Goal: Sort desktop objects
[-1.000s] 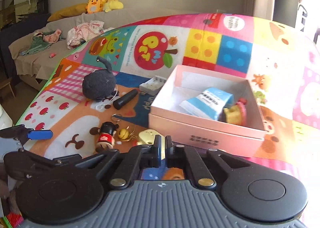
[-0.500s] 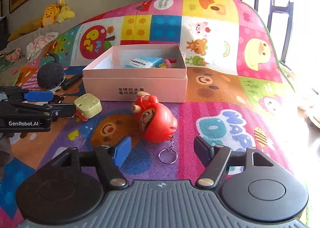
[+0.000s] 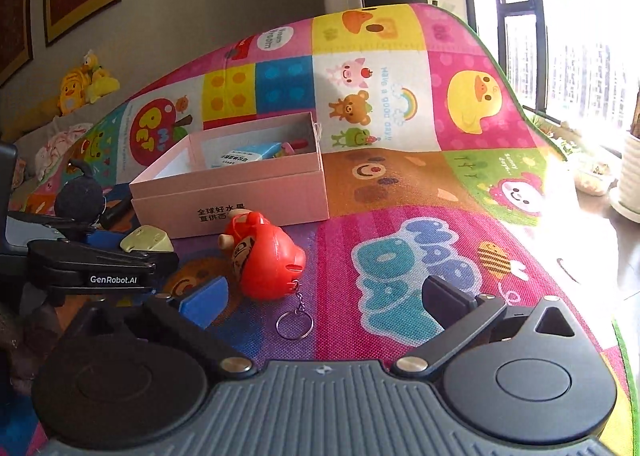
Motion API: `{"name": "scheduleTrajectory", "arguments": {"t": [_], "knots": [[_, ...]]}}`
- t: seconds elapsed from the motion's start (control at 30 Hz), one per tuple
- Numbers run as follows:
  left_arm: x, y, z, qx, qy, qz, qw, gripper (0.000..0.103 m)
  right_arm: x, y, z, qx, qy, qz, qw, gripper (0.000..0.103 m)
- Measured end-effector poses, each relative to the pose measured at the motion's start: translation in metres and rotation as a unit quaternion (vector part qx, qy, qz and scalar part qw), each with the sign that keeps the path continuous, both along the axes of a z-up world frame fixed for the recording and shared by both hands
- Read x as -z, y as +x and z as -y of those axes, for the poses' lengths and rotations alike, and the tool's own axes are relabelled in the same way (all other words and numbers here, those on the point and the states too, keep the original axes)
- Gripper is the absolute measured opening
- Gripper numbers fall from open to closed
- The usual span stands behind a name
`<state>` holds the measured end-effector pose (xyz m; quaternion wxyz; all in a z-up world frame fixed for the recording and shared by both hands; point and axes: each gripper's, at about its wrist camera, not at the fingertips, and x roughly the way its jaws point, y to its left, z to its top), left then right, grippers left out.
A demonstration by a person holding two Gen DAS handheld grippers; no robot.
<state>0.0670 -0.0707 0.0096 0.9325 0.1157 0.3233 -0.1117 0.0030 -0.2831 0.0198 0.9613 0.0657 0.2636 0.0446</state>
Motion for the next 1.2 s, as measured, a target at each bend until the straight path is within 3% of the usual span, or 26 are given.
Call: {"name": "scheduleTrajectory", "arguments": {"t": [0.07, 0.13, 0.27, 0.37, 0.53, 0.67, 0.77, 0.93, 0.97, 1.07, 1.1, 1.2], "knots": [[-0.012, -0.008, 0.004, 0.015, -0.021, -0.003, 0.9997, 0.063, 0.001, 0.000, 0.005, 0.021, 0.013, -0.002, 1.000, 0.103], [-0.030, -0.019, 0.004, 0.042, -0.083, -0.017, 0.9955, 0.063, 0.002, 0.003, 0.010, 0.038, 0.022, -0.006, 0.999, 0.103], [-0.056, -0.041, 0.004, 0.089, -0.192, -0.035, 0.9768, 0.063, 0.003, 0.006, 0.013, 0.051, 0.026, -0.017, 0.998, 0.103], [-0.047, -0.044, 0.004, 0.101, -0.233, -0.061, 0.9653, 0.063, 0.004, 0.007, 0.011, 0.052, 0.020, -0.019, 0.998, 0.103], [-0.016, -0.042, -0.007, 0.059, -0.223, -0.093, 0.9686, 0.062, 0.005, 0.008, 0.009, 0.056, 0.015, -0.026, 0.998, 0.103], [-0.017, -0.046, -0.024, 0.017, -0.177, -0.049, 0.9828, 0.067, 0.005, 0.010, 0.008, 0.055, 0.013, -0.033, 0.998, 0.103], [-0.019, -0.046, -0.040, -0.017, -0.153, -0.031, 0.9877, 0.071, 0.004, 0.007, 0.007, 0.047, 0.012, -0.023, 0.999, 0.103], [-0.022, -0.052, -0.061, -0.059, -0.118, -0.002, 0.9912, 0.085, -0.007, -0.010, -0.015, -0.044, -0.021, 0.019, 0.999, 0.103], [-0.023, -0.055, -0.065, -0.067, -0.112, 0.005, 0.9915, 0.087, -0.010, -0.012, -0.023, -0.080, -0.032, 0.020, 0.996, 0.099], [-0.023, -0.059, -0.076, -0.084, -0.108, 0.013, 0.9905, 0.093, -0.014, -0.011, -0.048, -0.170, -0.059, -0.017, 0.984, 0.074], [-0.022, -0.060, -0.080, -0.087, -0.114, 0.010, 0.9897, 0.093, -0.012, -0.008, -0.054, -0.187, -0.071, -0.034, 0.979, 0.062], [-0.018, -0.064, -0.085, -0.085, -0.125, 0.004, 0.9886, 0.095, -0.003, -0.005, -0.070, -0.199, -0.127, -0.051, 0.970, 0.047]]}}
